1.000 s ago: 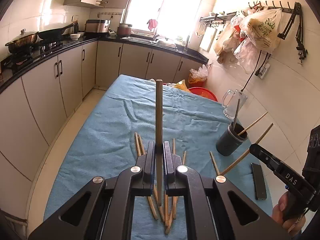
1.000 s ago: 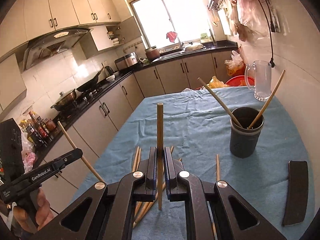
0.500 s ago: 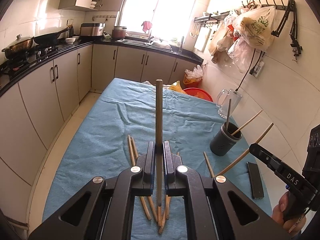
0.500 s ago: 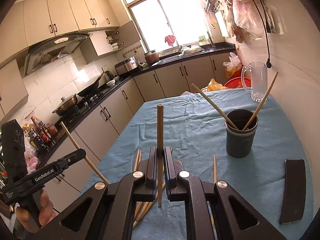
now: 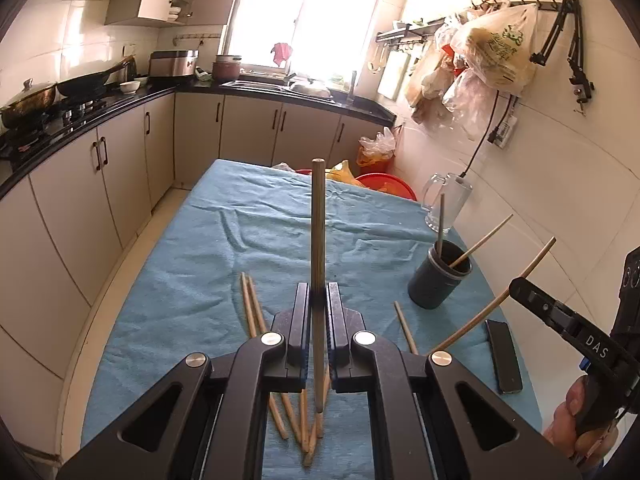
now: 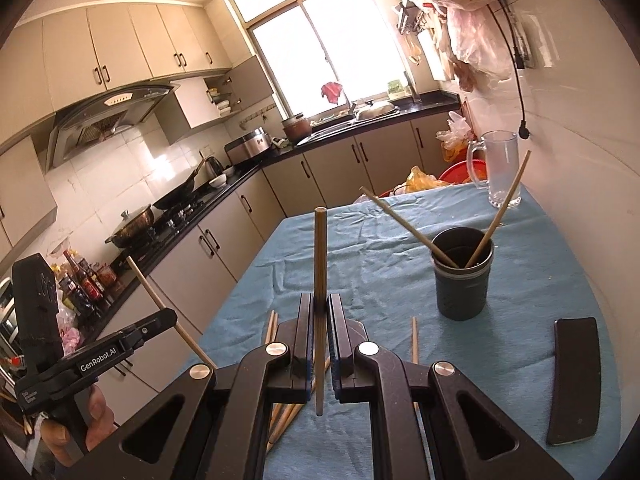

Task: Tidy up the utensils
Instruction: 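Raise the left tool's chopstick upright over the holder while the right tool carries its own, then drop the left tool's chopstick into the holder and open while the right tool releases its own, then move both open tools back toward the remaining chopsticks on the cloth, then close the left tool on a wooden chopstick while the right tool grasps another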

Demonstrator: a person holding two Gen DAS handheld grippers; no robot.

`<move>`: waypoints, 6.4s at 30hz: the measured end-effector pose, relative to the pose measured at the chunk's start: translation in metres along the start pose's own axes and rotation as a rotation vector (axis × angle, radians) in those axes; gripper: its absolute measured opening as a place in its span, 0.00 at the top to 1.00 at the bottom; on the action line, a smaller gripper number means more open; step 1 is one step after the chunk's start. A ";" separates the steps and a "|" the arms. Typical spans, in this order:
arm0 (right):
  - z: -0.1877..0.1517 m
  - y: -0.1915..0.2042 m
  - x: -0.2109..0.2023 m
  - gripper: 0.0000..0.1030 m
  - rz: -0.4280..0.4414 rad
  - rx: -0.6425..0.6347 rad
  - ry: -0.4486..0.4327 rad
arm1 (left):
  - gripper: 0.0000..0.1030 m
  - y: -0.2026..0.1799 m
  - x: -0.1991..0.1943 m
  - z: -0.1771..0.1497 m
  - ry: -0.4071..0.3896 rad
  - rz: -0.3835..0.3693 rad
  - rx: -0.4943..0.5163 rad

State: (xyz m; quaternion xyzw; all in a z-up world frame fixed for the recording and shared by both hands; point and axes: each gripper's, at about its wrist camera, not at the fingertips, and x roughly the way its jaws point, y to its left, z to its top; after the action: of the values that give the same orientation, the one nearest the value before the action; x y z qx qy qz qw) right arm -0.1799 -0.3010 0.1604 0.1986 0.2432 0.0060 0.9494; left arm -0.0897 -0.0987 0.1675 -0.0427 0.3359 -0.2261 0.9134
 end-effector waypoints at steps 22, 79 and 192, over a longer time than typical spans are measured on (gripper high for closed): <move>0.019 -0.048 -0.061 0.93 -0.032 0.098 -0.137 | 0.94 -0.070 -0.001 0.022 -0.020 -0.060 0.107; 0.108 -0.169 0.043 0.92 -0.243 0.218 -0.097 | 0.90 -0.173 0.185 0.102 0.088 -0.189 0.096; -0.010 0.011 0.221 0.93 -0.028 0.011 0.505 | 0.94 0.092 0.130 -0.018 0.252 0.055 -0.153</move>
State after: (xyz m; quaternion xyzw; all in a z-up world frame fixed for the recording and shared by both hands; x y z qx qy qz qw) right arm 0.0111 -0.2636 0.0553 0.1925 0.4753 0.0409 0.8575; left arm 0.0210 -0.0726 0.0553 -0.0744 0.4654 -0.1784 0.8637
